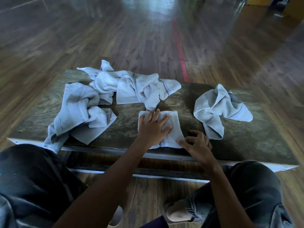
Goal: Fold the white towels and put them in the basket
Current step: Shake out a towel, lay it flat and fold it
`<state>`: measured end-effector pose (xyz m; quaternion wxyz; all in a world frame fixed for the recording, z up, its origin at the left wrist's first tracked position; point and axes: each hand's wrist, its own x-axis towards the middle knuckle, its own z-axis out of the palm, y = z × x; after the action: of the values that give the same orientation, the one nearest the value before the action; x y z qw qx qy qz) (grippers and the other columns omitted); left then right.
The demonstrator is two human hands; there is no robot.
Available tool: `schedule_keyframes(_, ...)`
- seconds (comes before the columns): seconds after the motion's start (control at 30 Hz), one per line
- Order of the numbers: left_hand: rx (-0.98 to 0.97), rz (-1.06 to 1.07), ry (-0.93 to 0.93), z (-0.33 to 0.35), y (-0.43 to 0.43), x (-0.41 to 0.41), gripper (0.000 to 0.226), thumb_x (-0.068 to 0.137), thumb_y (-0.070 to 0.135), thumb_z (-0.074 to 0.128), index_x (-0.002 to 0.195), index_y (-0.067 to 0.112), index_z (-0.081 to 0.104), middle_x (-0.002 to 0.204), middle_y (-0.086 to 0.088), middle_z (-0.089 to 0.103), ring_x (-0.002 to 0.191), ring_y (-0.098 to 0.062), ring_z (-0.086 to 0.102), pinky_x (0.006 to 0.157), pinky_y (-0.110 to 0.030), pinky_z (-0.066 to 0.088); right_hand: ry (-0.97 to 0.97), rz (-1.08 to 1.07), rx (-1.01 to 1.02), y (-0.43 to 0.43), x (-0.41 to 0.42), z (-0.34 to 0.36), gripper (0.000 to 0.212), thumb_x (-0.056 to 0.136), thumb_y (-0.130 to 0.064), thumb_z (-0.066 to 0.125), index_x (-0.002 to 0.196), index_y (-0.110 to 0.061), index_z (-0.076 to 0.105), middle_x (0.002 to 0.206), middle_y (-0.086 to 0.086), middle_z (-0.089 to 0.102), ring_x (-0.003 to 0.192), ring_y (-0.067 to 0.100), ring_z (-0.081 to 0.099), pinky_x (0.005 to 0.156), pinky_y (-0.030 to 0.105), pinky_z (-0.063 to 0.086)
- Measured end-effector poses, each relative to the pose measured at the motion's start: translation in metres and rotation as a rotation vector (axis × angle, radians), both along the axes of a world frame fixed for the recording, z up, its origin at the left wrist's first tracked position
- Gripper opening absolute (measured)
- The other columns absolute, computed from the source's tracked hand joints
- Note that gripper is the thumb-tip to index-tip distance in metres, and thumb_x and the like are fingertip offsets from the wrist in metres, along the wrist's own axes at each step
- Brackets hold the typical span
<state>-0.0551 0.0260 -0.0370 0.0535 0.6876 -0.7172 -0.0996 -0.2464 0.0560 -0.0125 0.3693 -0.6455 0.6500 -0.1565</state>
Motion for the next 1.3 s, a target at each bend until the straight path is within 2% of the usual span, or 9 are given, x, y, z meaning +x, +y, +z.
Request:
schedule_keyframes(0.13,-0.015,0.001,0.006,-0.001,0.0,0.0,0.058,0.093,0.065,0.013,0.147,0.046,0.007,0.161,0.003,-0.002,0.146,-0.019,-0.007,0.114,-0.05,-0.003,0.014,0.027,-0.034,0.003,-0.002,-0.001,0.016,0.078,-0.058,0.064,0.073,-0.043,0.064,0.145,-0.01,0.027,0.138,0.012,0.005,0.111,0.04,0.001)
schedule_keyframes(0.33,-0.04,0.001,-0.001,0.0,0.001,0.001,0.058,0.093,0.066,0.014,0.147,0.046,0.01,0.16,0.002,0.001,0.146,-0.019,-0.003,0.114,-0.049,0.001,0.053,0.073,-0.031,0.005,-0.007,-0.001,0.028,0.079,-0.057,0.064,0.078,-0.029,0.07,0.137,-0.01,0.031,0.132,0.009,0.01,0.098,0.031,0.009)
schedule_keyframes(0.53,-0.033,0.002,0.009,-0.001,0.001,0.001,0.058,0.092,0.066,0.013,0.147,0.048,0.009,0.161,0.002,0.0,0.146,-0.019,-0.004,0.113,-0.048,-0.001,0.086,0.062,-0.068,0.004,-0.009,-0.004,0.023,0.076,-0.057,0.066,0.079,-0.035,0.068,0.131,-0.014,0.028,0.132,0.008,0.008,0.108,0.036,0.005)
schedule_keyframes(0.67,-0.053,0.002,-0.003,-0.001,0.001,0.001,0.057,0.093,0.065,0.014,0.147,0.047,0.01,0.16,0.002,0.002,0.146,-0.019,-0.003,0.113,-0.048,0.001,0.012,0.064,-0.044,0.004,-0.006,0.0,0.021,0.079,-0.048,0.068,0.094,-0.033,0.067,0.129,-0.014,0.033,0.132,0.013,0.016,0.099,0.027,0.014)
schedule_keyframes(0.77,-0.074,0.002,-0.006,-0.002,0.001,0.001,0.055,0.095,0.063,0.017,0.147,0.046,0.012,0.16,0.001,0.004,0.146,-0.019,0.0,0.113,-0.048,0.002,-0.019,0.048,-0.069,-0.001,-0.003,-0.002,0.024,0.078,-0.046,0.069,0.098,-0.036,0.065,0.125,-0.014,0.037,0.13,0.015,0.023,0.104,0.032,0.017)
schedule_keyframes(0.9,-0.11,-0.001,-0.018,-0.005,0.001,0.001,0.056,0.094,0.063,0.017,0.147,0.045,0.015,0.16,0.001,0.007,0.146,-0.02,0.002,0.112,-0.048,0.004,0.051,0.056,-0.062,0.001,0.0,-0.002,0.026,0.08,-0.047,0.066,0.104,-0.038,0.062,0.125,-0.015,0.032,0.131,0.013,0.014,0.11,0.034,0.01)
schedule_keyframes(1.1,-0.134,0.007,-0.006,-0.007,0.001,0.001,0.056,0.094,0.065,0.018,0.146,0.046,0.017,0.16,0.001,0.009,0.146,-0.02,0.003,0.112,-0.048,0.004,0.074,0.093,-0.001,0.005,-0.002,0.008,0.018,0.078,-0.043,0.071,0.089,-0.031,0.064,0.131,-0.009,0.029,0.127,0.011,0.015,0.092,0.025,0.012)
schedule_keyframes(1.2,-0.132,0.006,-0.012,-0.007,0.002,0.0,0.056,0.094,0.065,0.018,0.146,0.046,0.017,0.16,0.001,0.009,0.146,-0.02,0.003,0.113,-0.048,0.003,0.029,0.067,0.039,0.003,0.003,0.013,0.017,0.08,-0.03,0.072,0.094,-0.023,0.064,0.132,-0.005,0.03,0.116,0.005,0.016,0.074,0.016,0.018)
schedule_keyframes(1.3,-0.126,0.007,-0.01,-0.007,0.002,0.001,0.057,0.094,0.065,0.017,0.147,0.045,0.016,0.16,0.001,0.008,0.146,-0.02,0.002,0.113,-0.049,0.003,0.025,0.021,0.031,0.002,0.006,0.013,0.019,0.08,-0.022,0.072,0.096,-0.022,0.062,0.136,-0.002,0.031,0.127,0.012,0.016,0.085,0.02,0.015)
